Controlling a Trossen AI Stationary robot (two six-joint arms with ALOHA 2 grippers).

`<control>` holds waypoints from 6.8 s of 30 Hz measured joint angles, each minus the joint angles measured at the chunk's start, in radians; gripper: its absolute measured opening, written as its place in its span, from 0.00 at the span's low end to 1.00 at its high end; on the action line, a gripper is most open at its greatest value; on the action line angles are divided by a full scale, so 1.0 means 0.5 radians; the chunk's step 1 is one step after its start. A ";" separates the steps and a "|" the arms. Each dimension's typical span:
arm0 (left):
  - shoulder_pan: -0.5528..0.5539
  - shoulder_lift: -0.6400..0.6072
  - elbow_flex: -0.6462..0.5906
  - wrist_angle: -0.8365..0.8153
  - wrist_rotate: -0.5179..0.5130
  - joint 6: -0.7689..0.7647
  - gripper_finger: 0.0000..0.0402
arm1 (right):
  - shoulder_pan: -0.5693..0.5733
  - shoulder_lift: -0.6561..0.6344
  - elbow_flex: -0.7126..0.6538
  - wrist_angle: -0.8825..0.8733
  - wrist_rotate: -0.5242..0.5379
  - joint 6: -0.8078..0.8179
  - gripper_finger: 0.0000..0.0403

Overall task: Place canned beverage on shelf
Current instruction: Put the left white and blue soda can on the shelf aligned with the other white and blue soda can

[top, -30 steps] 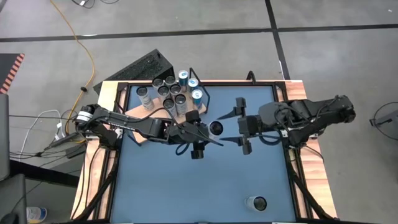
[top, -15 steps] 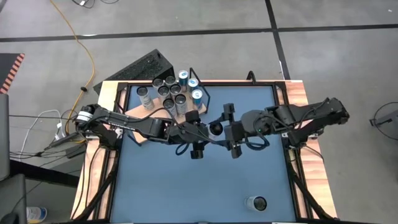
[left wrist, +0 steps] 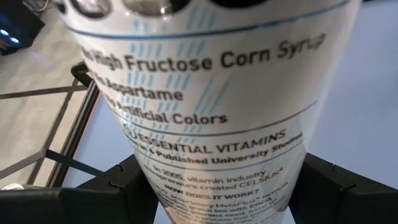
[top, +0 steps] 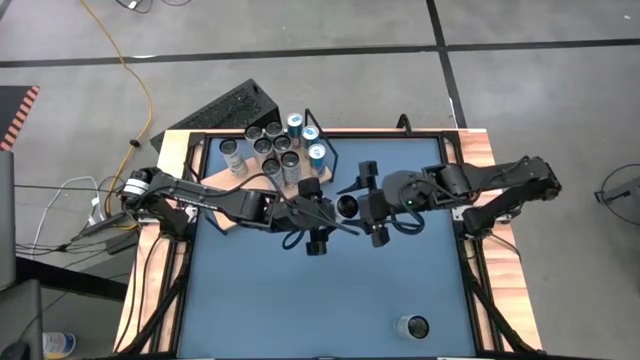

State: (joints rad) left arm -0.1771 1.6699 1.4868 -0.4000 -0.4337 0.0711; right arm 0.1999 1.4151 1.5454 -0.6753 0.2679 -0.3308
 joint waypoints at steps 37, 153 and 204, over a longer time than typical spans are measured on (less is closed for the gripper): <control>0.002 -0.052 0.132 -0.525 0.573 0.085 0.84 | 0.136 0.025 -0.003 -0.113 0.018 0.058 0.55; -0.273 -1.113 -1.052 0.409 -0.020 -0.680 0.84 | 0.249 0.754 1.430 -1.737 -0.192 0.702 0.80; -0.309 0.071 -0.793 0.907 -0.406 -0.598 0.84 | 0.656 0.550 1.405 -1.792 0.199 1.187 0.80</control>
State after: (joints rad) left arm -0.3316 1.7054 1.0901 0.0537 -0.6369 -0.2281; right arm 0.5278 1.6901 2.2480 -1.5715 0.3676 0.2629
